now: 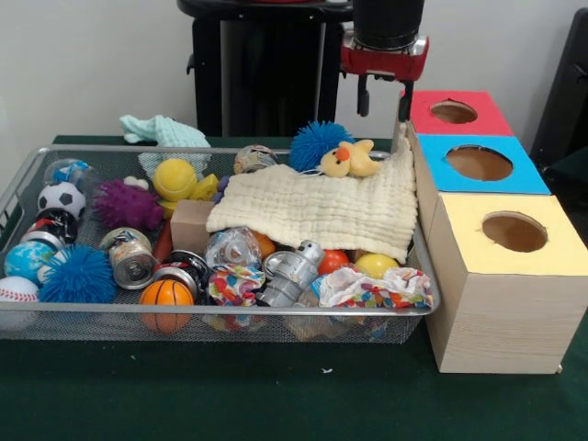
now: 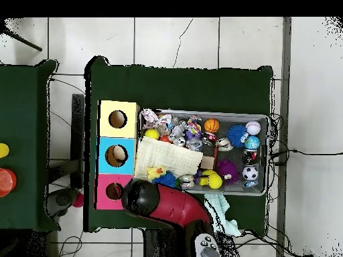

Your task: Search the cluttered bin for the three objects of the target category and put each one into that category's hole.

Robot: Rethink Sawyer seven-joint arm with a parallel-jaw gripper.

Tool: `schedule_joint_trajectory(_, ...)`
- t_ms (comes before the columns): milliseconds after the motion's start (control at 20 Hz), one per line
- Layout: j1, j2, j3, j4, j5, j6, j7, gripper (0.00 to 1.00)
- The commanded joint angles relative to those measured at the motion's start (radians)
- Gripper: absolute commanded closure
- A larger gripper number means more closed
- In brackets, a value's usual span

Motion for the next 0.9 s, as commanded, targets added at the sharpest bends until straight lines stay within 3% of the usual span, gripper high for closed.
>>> schedule_joint_trajectory(50, -0.015, 0.049, -0.020, -0.136, -0.100, -0.137, 0.078, 0.00)
schedule_joint_trajectory(450, -0.012, 0.064, -0.041, -0.167, -0.170, -0.215, 0.085, 0.00)
schedule_joint_trajectory(900, -0.026, 0.067, -0.028, -0.156, -0.183, -0.281, 0.120, 0.00)
